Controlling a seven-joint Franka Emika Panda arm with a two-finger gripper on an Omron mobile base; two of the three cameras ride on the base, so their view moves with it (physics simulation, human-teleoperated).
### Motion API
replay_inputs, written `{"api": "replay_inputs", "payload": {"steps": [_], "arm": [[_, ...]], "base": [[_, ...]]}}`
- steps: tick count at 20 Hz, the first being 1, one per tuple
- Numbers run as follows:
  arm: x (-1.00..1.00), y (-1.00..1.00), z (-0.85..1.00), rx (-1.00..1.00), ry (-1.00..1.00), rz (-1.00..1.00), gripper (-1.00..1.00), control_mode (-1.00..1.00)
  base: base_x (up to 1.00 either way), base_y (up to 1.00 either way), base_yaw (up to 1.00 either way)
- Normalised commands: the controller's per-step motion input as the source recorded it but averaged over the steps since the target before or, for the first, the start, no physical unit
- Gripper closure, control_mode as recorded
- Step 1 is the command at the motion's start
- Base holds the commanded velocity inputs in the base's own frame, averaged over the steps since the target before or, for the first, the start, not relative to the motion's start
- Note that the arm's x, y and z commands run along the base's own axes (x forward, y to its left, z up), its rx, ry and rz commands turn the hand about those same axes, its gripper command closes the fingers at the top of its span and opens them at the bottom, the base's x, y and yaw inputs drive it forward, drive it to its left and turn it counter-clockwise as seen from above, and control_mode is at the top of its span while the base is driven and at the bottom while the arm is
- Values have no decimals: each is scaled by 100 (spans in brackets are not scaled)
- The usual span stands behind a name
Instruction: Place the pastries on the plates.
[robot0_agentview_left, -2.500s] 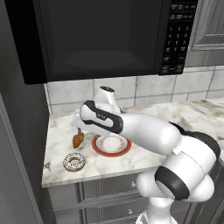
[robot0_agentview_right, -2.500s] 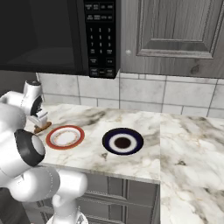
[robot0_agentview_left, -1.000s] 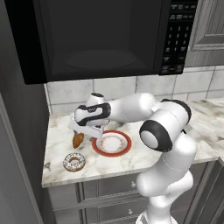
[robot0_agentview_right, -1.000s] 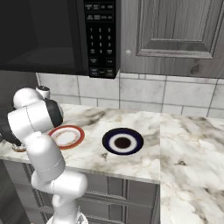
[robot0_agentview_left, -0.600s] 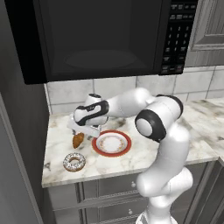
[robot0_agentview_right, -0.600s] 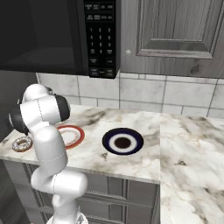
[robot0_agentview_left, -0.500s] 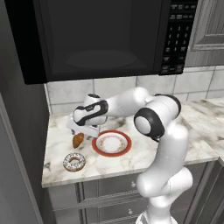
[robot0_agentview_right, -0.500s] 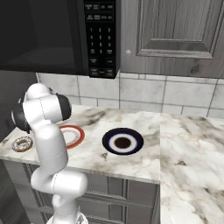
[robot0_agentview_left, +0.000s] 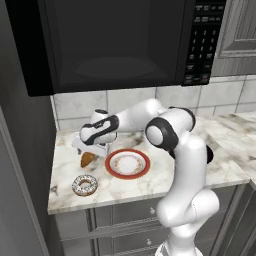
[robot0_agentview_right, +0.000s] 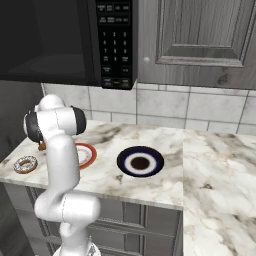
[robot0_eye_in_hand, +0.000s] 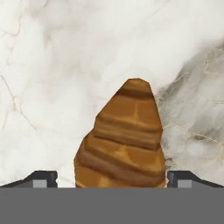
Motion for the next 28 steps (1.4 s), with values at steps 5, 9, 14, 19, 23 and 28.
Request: {"api": "replay_inputs", "payload": {"steps": [5, 9, 14, 19, 23, 28], "arm": [[2, 0, -48, -1, 6, -1, -100, -100], [0, 3, -65, -5, 2, -4, 100, -100], [0, 7, -38, -8, -1, -5, 100, -100], [-6, 0, -28, -7, -3, -5, 100, -100], [-2, 0, 38, -2, 0, -1, 100, -100], [0, -4, 33, -3, 0, 2, 100, -100]], "base": [[0, 0, 0], [0, 0, 0], [0, 0, 0], [0, 0, 0], [0, 0, 0], [0, 0, 0]]}}
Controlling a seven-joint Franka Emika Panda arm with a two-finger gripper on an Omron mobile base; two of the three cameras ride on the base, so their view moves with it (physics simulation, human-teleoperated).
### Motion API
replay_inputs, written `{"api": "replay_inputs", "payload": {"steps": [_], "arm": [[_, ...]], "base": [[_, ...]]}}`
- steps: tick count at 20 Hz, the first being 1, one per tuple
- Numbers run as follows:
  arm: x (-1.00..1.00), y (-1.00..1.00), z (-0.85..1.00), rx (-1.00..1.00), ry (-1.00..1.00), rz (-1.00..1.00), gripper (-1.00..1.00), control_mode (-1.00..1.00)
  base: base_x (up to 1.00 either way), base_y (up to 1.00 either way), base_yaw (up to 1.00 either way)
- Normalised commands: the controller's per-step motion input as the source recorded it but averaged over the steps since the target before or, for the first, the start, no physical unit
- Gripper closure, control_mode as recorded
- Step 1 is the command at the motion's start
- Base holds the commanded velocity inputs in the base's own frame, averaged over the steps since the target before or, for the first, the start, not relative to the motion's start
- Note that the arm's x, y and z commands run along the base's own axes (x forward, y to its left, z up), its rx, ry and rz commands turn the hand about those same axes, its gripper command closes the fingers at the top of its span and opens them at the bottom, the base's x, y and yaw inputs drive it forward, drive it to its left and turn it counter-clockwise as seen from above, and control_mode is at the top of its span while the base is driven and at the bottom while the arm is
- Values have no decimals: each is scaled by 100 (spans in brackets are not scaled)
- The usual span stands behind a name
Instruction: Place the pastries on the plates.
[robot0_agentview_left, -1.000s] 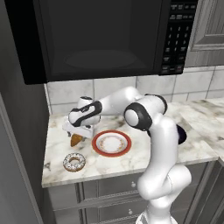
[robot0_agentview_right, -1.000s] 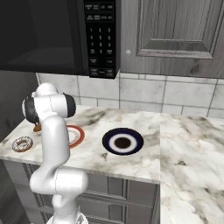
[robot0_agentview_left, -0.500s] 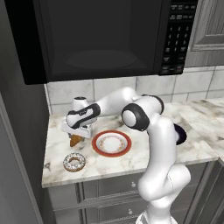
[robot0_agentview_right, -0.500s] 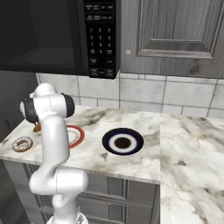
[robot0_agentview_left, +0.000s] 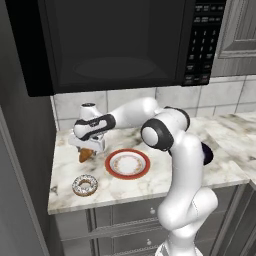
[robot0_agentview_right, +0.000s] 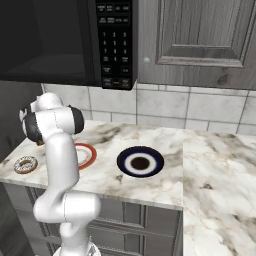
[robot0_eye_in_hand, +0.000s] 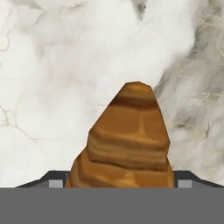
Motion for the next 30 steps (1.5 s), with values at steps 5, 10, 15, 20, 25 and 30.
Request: {"api": "replay_inputs", "payload": {"steps": [5, 10, 15, 20, 25, 30], "arm": [[-2, -20, -4, -1, -1, 6, 100, -100], [-3, -43, 13, -7, -1, 6, 100, -100], [-25, -44, 20, -6, 0, 3, 100, -100], [-61, -56, -2, 0, 0, 0, 100, -100], [-61, -57, -1, 0, 0, 0, 100, -100], [-38, -64, 1, 0, -2, 0, 100, -100]], "base": [[0, 0, 0], [0, 0, 0], [0, 0, 0], [0, 0, 0], [0, 0, 0], [0, 0, 0]]}}
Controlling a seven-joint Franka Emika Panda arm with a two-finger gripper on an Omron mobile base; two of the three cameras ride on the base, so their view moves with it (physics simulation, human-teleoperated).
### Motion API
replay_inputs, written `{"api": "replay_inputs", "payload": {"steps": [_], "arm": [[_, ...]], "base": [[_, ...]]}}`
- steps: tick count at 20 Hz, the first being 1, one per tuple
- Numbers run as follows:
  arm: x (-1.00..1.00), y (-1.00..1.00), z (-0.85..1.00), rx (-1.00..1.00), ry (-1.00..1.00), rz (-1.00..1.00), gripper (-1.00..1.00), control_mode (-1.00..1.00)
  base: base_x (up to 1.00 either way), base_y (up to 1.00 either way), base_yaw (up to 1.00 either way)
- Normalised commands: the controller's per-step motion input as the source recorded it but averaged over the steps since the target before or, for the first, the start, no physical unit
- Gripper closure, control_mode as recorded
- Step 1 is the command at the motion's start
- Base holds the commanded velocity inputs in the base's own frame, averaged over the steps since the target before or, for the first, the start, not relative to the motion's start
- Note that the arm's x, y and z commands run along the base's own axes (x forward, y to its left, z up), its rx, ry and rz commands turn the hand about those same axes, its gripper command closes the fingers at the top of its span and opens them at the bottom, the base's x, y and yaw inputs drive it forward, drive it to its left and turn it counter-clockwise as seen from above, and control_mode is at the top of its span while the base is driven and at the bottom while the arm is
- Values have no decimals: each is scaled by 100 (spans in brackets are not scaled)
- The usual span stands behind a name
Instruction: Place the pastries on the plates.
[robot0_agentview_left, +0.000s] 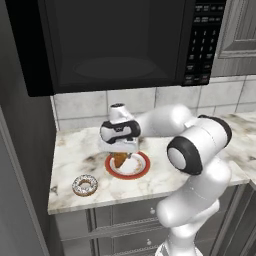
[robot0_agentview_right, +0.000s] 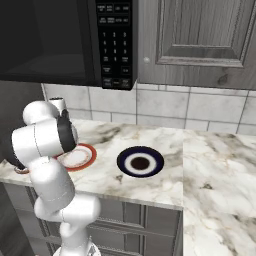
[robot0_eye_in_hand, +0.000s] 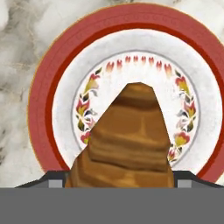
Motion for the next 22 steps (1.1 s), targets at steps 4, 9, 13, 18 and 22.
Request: {"api": "replay_inputs", "payload": {"steps": [4, 9, 13, 18, 22], "arm": [[0, -46, -2, 0, -3, 0, 100, -100], [12, -18, -8, 0, -3, 0, 100, -100], [19, -4, -30, 0, 0, 0, 100, -100], [28, 0, -30, 0, 0, 0, 100, -100], [36, 0, -12, 0, 0, 0, 100, -100]], "base": [[0, 0, 0], [0, 0, 0], [0, 0, 0], [0, 0, 0], [0, 0, 0]]}}
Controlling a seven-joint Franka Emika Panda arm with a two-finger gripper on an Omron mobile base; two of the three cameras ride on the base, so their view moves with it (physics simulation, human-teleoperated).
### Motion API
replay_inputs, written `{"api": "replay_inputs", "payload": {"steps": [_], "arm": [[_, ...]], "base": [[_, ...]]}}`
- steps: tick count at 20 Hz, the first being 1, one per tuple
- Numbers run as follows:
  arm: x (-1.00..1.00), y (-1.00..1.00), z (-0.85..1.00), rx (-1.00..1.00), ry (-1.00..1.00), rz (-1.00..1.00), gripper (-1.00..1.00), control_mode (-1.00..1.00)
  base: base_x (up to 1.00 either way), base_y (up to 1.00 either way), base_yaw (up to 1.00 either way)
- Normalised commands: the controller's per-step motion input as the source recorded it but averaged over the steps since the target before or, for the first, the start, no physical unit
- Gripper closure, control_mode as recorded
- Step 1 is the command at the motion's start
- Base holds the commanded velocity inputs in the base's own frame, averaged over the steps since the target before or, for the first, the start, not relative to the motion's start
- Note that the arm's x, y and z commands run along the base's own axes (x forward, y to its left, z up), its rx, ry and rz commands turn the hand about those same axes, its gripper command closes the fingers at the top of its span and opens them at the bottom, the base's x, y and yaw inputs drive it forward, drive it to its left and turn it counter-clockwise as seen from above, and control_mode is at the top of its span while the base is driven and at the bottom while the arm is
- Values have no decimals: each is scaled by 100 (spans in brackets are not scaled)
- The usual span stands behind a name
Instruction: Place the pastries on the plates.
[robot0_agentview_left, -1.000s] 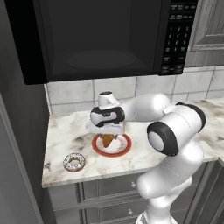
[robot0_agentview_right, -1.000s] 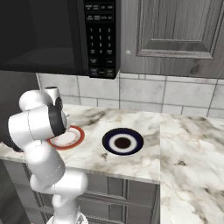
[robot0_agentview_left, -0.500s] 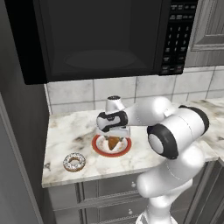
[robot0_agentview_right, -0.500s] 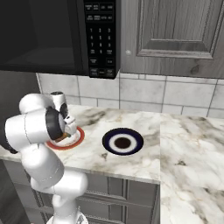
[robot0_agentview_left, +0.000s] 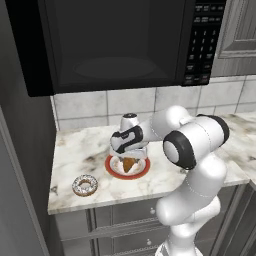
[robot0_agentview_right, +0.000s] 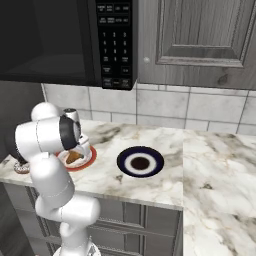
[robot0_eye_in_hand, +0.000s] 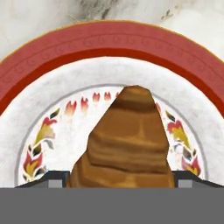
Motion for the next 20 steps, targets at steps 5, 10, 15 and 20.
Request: {"api": "replay_inputs", "payload": {"steps": [5, 10, 15, 20], "arm": [[30, 0, -16, 2, -7, 2, 100, -100], [-1, 6, -45, 6, 0, 1, -100, -100], [-29, 0, -5, 2, 5, 0, -100, -100], [-31, 0, 21, 0, -1, 0, -100, -100]], "base": [[0, 0, 0], [0, 0, 0], [0, 0, 0], [0, 0, 0]]}}
